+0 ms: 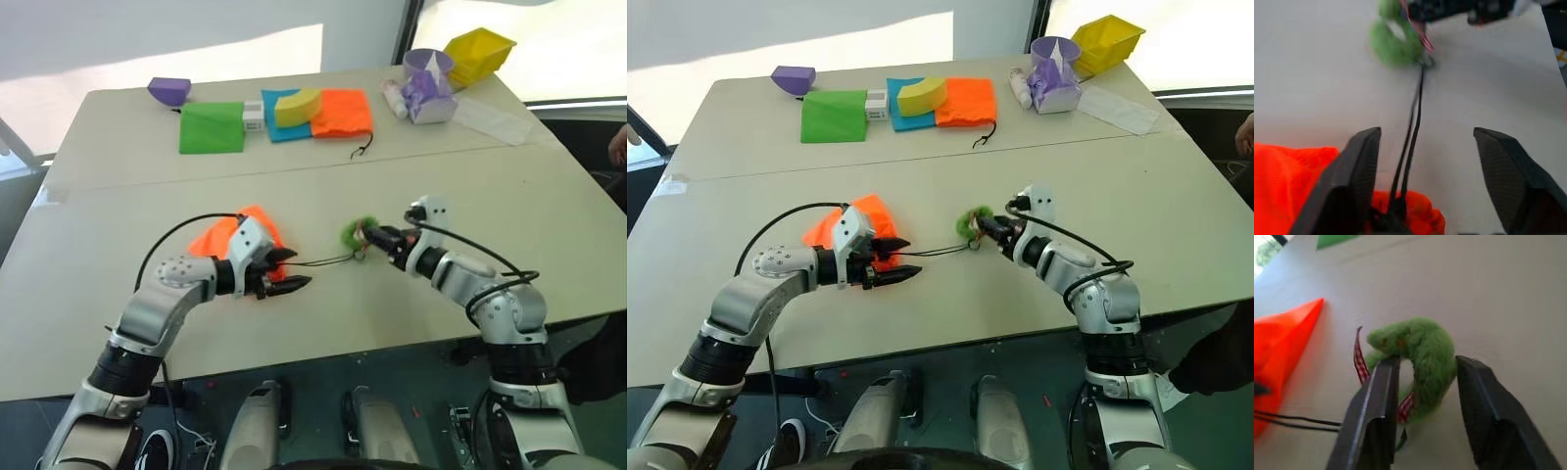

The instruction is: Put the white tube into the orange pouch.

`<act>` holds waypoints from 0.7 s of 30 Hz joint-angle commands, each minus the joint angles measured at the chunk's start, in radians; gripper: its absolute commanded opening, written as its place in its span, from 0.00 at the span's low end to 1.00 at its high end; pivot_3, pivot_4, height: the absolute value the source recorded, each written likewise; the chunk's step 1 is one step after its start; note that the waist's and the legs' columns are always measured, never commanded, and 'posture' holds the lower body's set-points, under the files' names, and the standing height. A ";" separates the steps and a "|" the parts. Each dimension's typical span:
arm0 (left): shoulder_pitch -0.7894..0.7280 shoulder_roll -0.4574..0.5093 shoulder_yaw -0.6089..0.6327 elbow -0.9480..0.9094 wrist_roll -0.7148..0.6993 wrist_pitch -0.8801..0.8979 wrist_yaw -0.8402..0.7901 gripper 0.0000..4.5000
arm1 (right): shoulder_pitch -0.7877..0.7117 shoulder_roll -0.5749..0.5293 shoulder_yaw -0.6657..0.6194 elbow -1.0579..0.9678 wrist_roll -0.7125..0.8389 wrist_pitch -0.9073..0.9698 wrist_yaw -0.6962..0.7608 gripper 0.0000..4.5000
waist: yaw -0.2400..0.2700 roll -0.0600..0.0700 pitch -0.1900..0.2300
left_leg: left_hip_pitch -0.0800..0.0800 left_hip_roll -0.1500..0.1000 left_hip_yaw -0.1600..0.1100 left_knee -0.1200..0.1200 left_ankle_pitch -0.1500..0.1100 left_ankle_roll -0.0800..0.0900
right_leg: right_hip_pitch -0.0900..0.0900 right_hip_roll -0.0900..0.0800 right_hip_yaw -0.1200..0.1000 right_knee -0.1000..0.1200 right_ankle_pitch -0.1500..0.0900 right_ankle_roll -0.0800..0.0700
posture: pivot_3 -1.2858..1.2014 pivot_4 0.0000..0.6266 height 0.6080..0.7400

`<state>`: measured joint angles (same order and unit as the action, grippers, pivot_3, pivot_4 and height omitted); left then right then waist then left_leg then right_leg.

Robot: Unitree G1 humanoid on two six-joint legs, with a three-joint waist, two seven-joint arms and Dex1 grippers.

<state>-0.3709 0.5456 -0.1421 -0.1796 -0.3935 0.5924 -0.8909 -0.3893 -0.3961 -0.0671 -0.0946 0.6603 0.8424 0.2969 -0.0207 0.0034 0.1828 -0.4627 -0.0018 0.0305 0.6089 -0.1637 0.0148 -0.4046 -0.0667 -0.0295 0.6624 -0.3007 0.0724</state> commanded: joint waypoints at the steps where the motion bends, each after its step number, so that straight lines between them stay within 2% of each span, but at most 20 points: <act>1: -0.023 0.042 0.098 -0.007 -0.036 -0.025 -0.019 0.69 | -0.009 -0.145 0.035 -0.081 -0.067 -0.026 0.130 0.83 | 0.007 0.000 0.000 | 0.000 0.000 0.000 0.001 0.000 0.000 | 0.000 0.000 0.000 0.000 0.000 0.000 | 0.52 0.24 1.00; 2: -0.022 0.054 0.111 0.000 -0.035 -0.041 -0.027 0.69 | 0.005 -0.195 0.061 -0.093 -0.089 -0.038 0.178 0.97 | 0.008 0.000 0.000 | 0.000 0.000 0.000 0.001 0.000 0.000 | 0.000 0.000 0.000 0.000 0.000 0.000 | 0.52 0.24 1.00; 3: -0.021 0.067 0.132 0.009 -0.039 -0.053 -0.035 0.69 | 0.017 -0.236 0.071 -0.106 -0.113 -0.080 0.227 1.00 | 0.010 0.000 0.000 | 0.000 0.000 0.000 0.002 0.000 0.000 | 0.000 0.000 0.000 0.000 0.000 0.000 | 0.52 0.24 1.00; 6: -0.011 0.068 0.202 0.026 -0.068 -0.102 -0.035 0.69 | 0.034 -0.306 0.032 -0.124 -0.108 -0.136 0.332 1.00 | 0.010 -0.001 0.000 | 0.000 0.000 0.000 0.002 0.000 0.000 | 0.002 0.000 0.000 -0.002 0.000 0.000 | 0.52 0.24 1.00; 9: -0.013 0.034 0.286 0.022 -0.158 -0.050 -0.001 0.69 | 0.049 -0.352 0.013 -0.134 -0.099 -0.149 0.411 1.00 | 0.010 -0.001 0.000 | -0.001 0.000 0.000 0.001 -0.001 0.001 | 0.002 0.000 0.000 -0.004 0.000 0.000 | 0.52 0.24 1.00; 12: -0.011 0.019 0.325 0.011 -0.190 -0.035 0.034 0.69 | 0.060 -0.374 -0.003 -0.141 -0.094 -0.164 0.459 1.00 | 0.011 -0.002 0.001 | -0.001 0.000 0.000 0.002 -0.001 0.001 | 0.003 0.000 0.000 -0.005 0.000 0.000 | 0.52 0.24 1.00; 16: 0.141 0.064 0.400 -0.001 -0.106 -0.184 0.044 0.69 | 0.193 -0.378 -0.099 -0.320 0.084 -0.179 0.625 1.00 | 0.006 -0.002 0.000 | 0.000 0.000 0.000 0.000 -0.001 0.002 | 0.003 0.000 -0.001 -0.006 0.001 0.003 | 0.52 0.24 1.00; 18: 0.211 0.072 0.412 0.011 -0.055 -0.231 0.081 0.69 | 0.269 -0.380 -0.077 -0.365 0.044 -0.224 0.646 1.00 | 0.009 -0.002 0.000 | 0.001 0.001 0.000 -0.002 -0.002 0.002 | 0.004 0.000 -0.001 -0.007 0.001 0.003 | 0.52 0.24 1.00; 21: 0.306 0.062 0.452 -0.004 -0.061 -0.264 0.096 0.69 | 0.323 -0.371 -0.051 -0.374 0.010 -0.250 0.650 1.00 | 0.009 -0.002 0.000 | 0.001 0.001 0.000 -0.002 -0.003 0.001 | 0.005 -0.001 -0.001 -0.009 0.000 0.000 | 0.52 0.24 1.00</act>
<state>-0.0744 0.6062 0.2687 -0.1543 -0.4590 0.3629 -0.8067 -0.0652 -0.7663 -0.1125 -0.4400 0.6799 0.6211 0.9425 -0.0117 0.0011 0.1833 -0.4613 -0.0010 0.0306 0.6074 -0.1674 0.0140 -0.3988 -0.0680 -0.0303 0.6518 -0.3007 0.0723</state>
